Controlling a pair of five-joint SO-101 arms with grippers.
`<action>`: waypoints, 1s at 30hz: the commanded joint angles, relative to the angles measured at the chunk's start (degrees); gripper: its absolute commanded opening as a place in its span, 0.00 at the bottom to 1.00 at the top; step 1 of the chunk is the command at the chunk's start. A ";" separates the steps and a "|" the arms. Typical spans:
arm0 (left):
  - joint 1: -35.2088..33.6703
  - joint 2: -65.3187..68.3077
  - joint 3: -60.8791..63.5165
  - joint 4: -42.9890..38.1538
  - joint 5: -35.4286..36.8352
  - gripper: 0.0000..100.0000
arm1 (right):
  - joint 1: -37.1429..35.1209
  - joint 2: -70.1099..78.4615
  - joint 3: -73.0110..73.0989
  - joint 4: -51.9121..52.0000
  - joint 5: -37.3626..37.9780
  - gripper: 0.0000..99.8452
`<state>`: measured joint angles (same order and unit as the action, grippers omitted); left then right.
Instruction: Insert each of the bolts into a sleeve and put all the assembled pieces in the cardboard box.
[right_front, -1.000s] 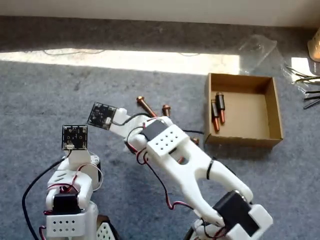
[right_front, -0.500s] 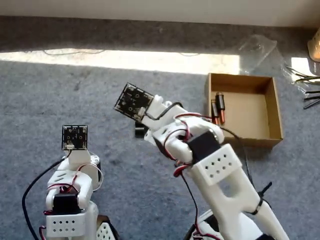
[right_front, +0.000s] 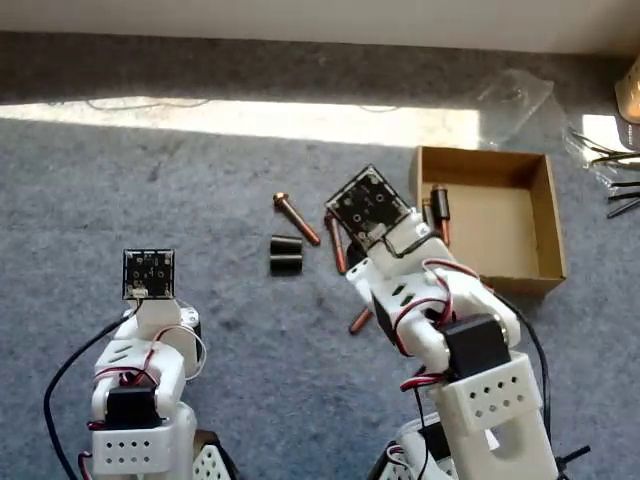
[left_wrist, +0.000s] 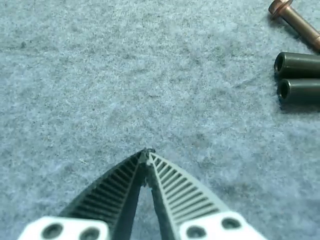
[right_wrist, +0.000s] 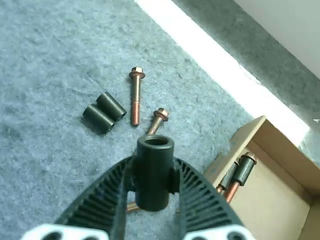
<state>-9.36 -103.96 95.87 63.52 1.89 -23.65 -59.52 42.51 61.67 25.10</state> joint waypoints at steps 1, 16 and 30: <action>-0.84 -0.13 1.10 -1.41 -6.77 0.01 | 2.86 -5.49 0.48 0.13 -5.80 0.00; -0.31 0.31 -4.26 -1.05 -19.43 0.01 | 5.58 -25.54 13.67 0.22 -15.30 0.00; 4.97 14.55 -22.29 6.68 -20.13 0.01 | 16.31 -30.81 17.89 0.13 -23.65 0.00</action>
<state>-5.49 -97.89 80.13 70.02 -17.36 -8.09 -90.37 59.82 62.02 2.68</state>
